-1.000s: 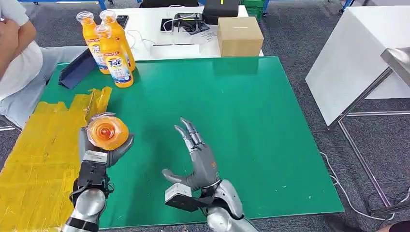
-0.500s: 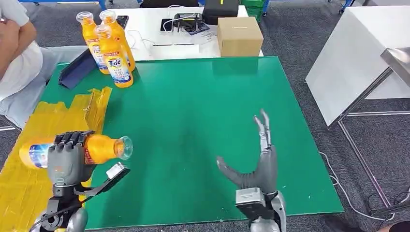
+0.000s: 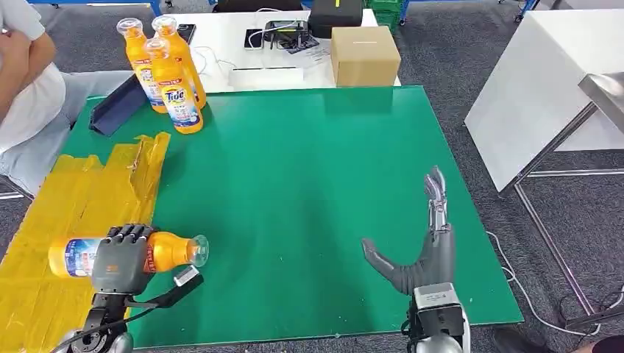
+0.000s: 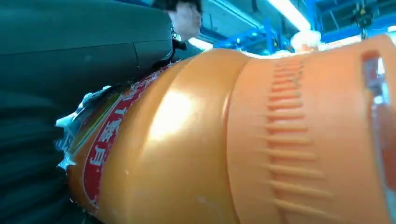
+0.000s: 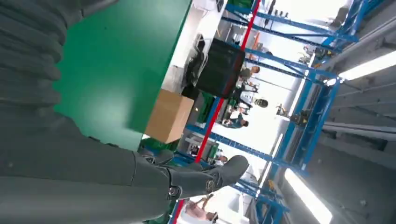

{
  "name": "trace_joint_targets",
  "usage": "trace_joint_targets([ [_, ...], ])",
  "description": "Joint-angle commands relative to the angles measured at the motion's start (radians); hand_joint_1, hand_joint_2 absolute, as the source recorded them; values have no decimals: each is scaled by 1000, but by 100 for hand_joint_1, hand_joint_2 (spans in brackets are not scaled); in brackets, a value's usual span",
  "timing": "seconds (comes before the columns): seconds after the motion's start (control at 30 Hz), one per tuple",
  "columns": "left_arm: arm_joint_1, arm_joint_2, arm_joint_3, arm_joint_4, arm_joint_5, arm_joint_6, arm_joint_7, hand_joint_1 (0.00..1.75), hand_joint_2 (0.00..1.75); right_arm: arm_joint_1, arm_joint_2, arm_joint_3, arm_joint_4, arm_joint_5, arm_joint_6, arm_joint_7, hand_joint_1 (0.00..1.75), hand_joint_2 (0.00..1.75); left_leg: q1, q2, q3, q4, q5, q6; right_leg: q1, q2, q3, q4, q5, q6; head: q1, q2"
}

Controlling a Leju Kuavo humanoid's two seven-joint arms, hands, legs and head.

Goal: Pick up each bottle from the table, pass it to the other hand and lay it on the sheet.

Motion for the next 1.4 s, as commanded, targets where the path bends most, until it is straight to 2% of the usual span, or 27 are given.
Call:
trace_joint_targets([
  [0.03, -121, 4, -59, 245, 24, -1, 2, 175, 175, -46, 0, 27, 76, -9, 37, 9, 0, 175, 0, 0, 3, -2, 0, 0, 0, 0, 4, -2, 0, -1, 0, 0],
  [0.37, -230, -1, -67, 393, -35, 26, 54, 175, 175, -77, 7, 72, 135, -15, 63, 17, 0, 175, 1, -1, 3, -1, 0, 0, 1, -1, 4, -2, 0, -1, 0, 0],
  [0.4, -235, 0, -70, 405, -40, 22, 58, 44, 175, -79, 6, 75, 139, -15, 64, 18, 0, 175, 1, 0, 4, -2, 0, -1, 1, 0, 5, -2, 0, -2, 0, 0],
  [0.43, -237, 1, -72, 410, -45, 20, 61, 5, 175, -80, 6, 77, 140, -14, 64, 18, 0, 175, 1, 0, 3, -1, 0, 0, 1, 0, 4, -2, 0, -1, 0, 0],
  [0.47, -236, 2, -75, 414, -49, 21, 64, 0, 175, -82, 5, 78, 141, -14, 65, 19, 0, 175, 1, 0, 4, -2, 0, -1, 1, 0, 5, -2, -1, -1, 0, 0],
  [0.7, -242, 36, -122, 449, -54, 4, 83, 0, 175, -89, 3, 81, 149, -15, 67, 24, 0, 175, 0, 1, 2, -1, 0, 0, 1, 1, 2, -1, 0, -1, 0, 0],
  [0.97, -247, 38, -141, 461, -54, -29, 79, 0, 175, -91, 2, 78, 146, -23, 73, 24, 0, 175, 0, 1, 3, -1, 0, 0, 1, 1, 3, -1, 0, -1, 0, 0],
  [1.0, -246, 38, -141, 462, -54, -29, 79, 0, 175, -92, 2, 78, 146, -23, 74, 24, 0, 175, 1, 2, 7, -2, -1, -1, 2, 2, 7, -2, -1, -3, 0, 0],
  [1.4, -225, -2, -98, 398, 34, 39, 24, 0, 175, -93, 2, 73, 155, -22, 68, 24, 0, 175, 1, 1, 5, -1, -1, 0, 1, 1, 6, -1, 0, -1, 0, 0],
])
